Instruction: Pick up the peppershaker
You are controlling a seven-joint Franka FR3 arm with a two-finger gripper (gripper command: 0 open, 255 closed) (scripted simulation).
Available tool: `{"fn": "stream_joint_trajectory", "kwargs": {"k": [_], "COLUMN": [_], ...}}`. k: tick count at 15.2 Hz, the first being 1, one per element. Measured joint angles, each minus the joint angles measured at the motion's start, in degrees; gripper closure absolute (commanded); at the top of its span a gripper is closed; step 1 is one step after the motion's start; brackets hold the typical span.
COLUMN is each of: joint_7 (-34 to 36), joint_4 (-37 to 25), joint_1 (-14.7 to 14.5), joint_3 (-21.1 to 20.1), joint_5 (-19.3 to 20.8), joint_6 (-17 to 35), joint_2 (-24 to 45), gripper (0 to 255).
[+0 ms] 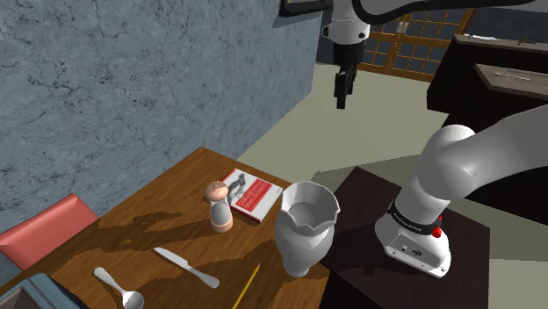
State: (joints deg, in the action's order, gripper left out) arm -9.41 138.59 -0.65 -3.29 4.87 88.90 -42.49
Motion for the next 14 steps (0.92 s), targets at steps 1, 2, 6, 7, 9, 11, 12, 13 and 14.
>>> {"fn": "stream_joint_trajectory", "kwargs": {"k": [1, 2, 6, 7, 9, 11, 12, 13, 14], "joint_7": [0.0, 0.5, 4.1, 5.0, 6.6, 8.6, 9.7, 10.5, 11.4], "joint_4": [0.0, 0.2, -0.6, -0.8, -1.7, -3.1, -3.6, -3.9, -5.1], "joint_1": [0.0, -0.2, -1.6, -2.0, -2.4, -3.1, -3.5, -3.7, -4.0], "joint_3": [0.0, -0.4, -3.5, -4.4, -5.8, -7.5, -8.4, -9.1, -9.9], "joint_5": [0.0, -0.3, -2.9, -3.5, -4.3, -5.2, -5.7, -6.0, -6.2], "joint_6": [0.0, 0.7, 4.2, 5.3, 7.7, 9.8, 10.6, 11.3, 12.2], "joint_2": [0.0, 0.7, 5.5, 6.8, 10.5, 14.1, 15.5, 16.7, 18.8], "gripper": [0, 0, 0, 0, 0, 0, 0, 0, 0]}}
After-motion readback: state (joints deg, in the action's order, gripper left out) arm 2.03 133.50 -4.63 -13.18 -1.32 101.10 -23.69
